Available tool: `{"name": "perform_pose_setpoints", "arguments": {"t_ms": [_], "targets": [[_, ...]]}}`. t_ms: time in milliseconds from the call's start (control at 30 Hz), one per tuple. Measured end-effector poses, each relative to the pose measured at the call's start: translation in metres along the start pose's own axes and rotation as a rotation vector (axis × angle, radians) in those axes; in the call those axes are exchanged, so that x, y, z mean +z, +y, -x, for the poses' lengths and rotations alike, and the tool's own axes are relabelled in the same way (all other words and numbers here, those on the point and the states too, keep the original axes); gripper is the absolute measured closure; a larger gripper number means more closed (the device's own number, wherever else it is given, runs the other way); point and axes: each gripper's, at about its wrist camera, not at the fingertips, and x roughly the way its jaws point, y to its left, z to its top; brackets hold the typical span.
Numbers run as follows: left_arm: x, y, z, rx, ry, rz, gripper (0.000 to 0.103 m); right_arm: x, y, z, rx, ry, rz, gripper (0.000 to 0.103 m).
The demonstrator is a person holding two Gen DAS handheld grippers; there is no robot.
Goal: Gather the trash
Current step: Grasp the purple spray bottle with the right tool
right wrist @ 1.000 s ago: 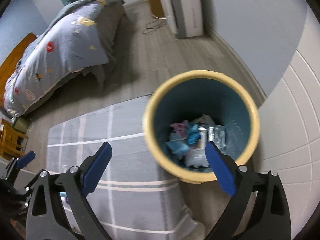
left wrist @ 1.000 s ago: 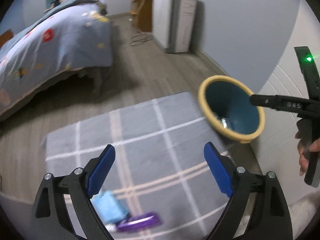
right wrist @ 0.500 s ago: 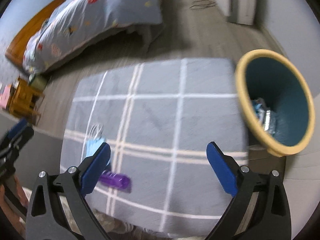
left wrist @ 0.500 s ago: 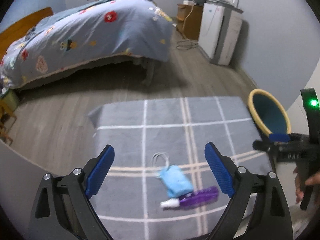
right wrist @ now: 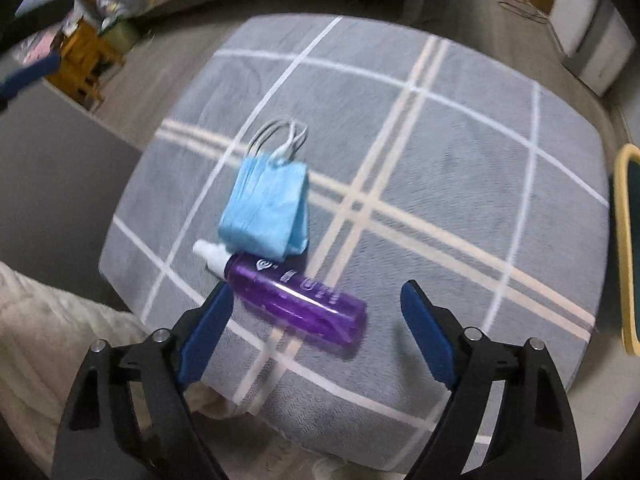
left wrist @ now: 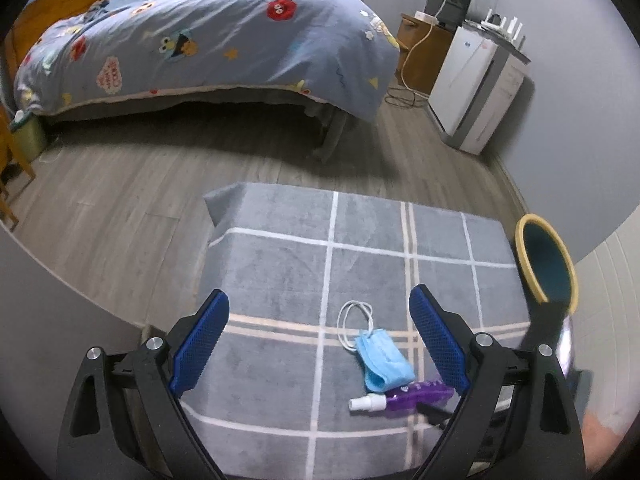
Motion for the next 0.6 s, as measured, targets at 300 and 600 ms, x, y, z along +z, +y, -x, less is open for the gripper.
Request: {"name": "perform_pose_setpoints", "arguments": {"t_ms": [300, 600], "targets": [[0.003, 0.011, -0.004, -0.018, 0.011, 0.045, 0.012, 0.004, 0.024, -0.028, -0.06, 0.049, 0.129, 0.03], [0.002, 0.009, -0.018, -0.008, 0.054, 0.045, 0.012, -0.004, 0.025, -0.033, -0.075, 0.106, 0.145, 0.067]]}}
